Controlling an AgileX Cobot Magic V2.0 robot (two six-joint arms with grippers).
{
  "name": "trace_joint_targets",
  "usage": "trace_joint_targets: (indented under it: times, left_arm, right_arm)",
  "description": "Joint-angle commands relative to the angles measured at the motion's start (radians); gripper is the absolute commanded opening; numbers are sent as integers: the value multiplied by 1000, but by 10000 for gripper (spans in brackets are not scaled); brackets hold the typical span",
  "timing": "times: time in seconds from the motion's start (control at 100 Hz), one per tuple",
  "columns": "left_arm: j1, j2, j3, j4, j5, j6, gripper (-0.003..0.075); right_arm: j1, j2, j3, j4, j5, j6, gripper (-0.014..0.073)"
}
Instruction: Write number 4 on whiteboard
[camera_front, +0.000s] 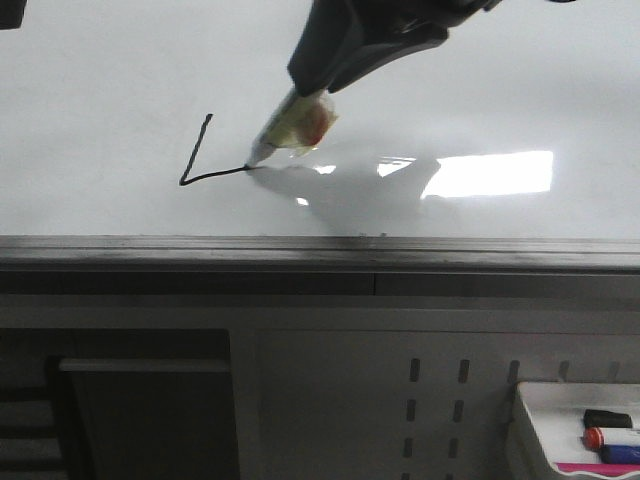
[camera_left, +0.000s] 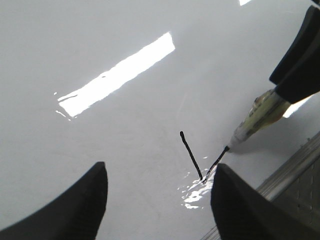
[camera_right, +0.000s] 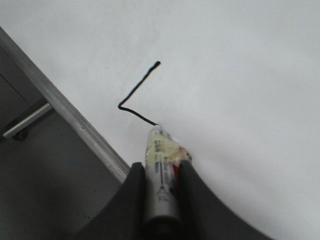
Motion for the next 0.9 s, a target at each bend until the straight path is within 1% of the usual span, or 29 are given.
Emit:
trace_joint_targets:
  times: [0.0, 0.15, 0.34, 0.42, 0.5, 0.7, 0.89]
  left_arm:
    - [2, -8, -29, -13, -82, -11, 418]
    - [2, -8, -29, -13, -84, -11, 418]
    - [2, -8, -29, -13, -84, -11, 418]
    - [2, -8, -29, -13, -84, -11, 418]
    - [2, -8, -29, -13, -84, -11, 418]
    - [2, -8, -29, -13, -84, -11, 418]
    - [0, -5, -29, -13, -82, -11, 418]
  right_arm:
    - [-14, -54, -25, -14, -40, -6, -64]
    - [23, -63, -87, -14, -54, -6, -64]
    - [21, 4, -139, -19, -95, -6, -64]
    - [19, 29, -139, -19, -88, -6, -64]
    - [17, 41, -139, -19, -32, -6, -64]
    - [25, 41, -82, 7, 48, -6, -64]
    - [60, 39, -61, 7, 27, -6, -64]
